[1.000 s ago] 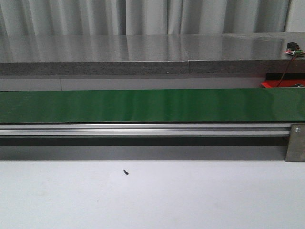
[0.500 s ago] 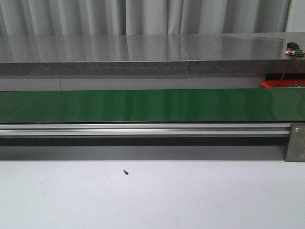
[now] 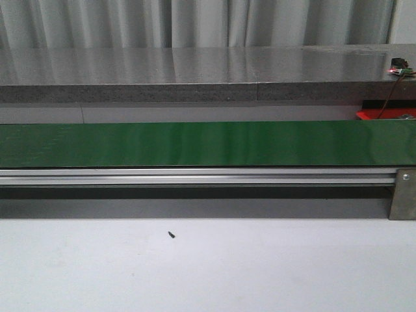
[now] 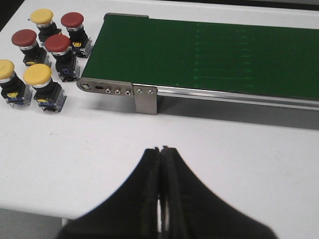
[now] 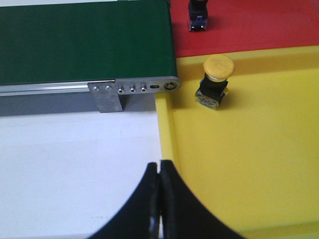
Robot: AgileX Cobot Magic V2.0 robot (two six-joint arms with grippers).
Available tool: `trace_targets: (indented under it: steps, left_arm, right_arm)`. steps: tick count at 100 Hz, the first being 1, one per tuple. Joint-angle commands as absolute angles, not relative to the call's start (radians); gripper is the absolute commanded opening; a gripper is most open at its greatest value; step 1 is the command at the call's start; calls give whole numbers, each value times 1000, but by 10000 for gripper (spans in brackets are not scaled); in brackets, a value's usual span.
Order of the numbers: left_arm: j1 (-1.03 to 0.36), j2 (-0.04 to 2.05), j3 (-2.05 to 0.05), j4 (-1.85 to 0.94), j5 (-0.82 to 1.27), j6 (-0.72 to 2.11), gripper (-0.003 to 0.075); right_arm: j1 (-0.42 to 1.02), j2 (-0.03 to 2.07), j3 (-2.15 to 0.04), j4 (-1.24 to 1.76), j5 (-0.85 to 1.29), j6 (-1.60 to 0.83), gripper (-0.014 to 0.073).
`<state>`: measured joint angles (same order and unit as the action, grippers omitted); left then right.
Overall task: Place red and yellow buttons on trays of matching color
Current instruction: 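Move the open left gripper over a yellow button in the cluster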
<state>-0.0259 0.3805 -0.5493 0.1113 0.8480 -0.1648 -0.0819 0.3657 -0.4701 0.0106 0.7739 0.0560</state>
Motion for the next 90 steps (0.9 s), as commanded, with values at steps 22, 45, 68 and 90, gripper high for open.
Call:
trace_targets:
  steps: [22, 45, 68, 90]
  left_arm:
    - [-31, 526, -574, 132, 679, -246, -20]
    - [15, 610, -574, 143, 628, -257, -20]
    - [123, 680, -574, 124, 572, -257, -20]
    - [248, 727, -576, 114, 548, -257, -20]
  right_arm:
    - [-78, 373, -496, 12, 713, 57, -59]
    - [-78, 373, -496, 12, 713, 57, -59]
    - [-78, 373, -496, 12, 713, 57, -59]
    - [-78, 373, -496, 12, 713, 57, -59]
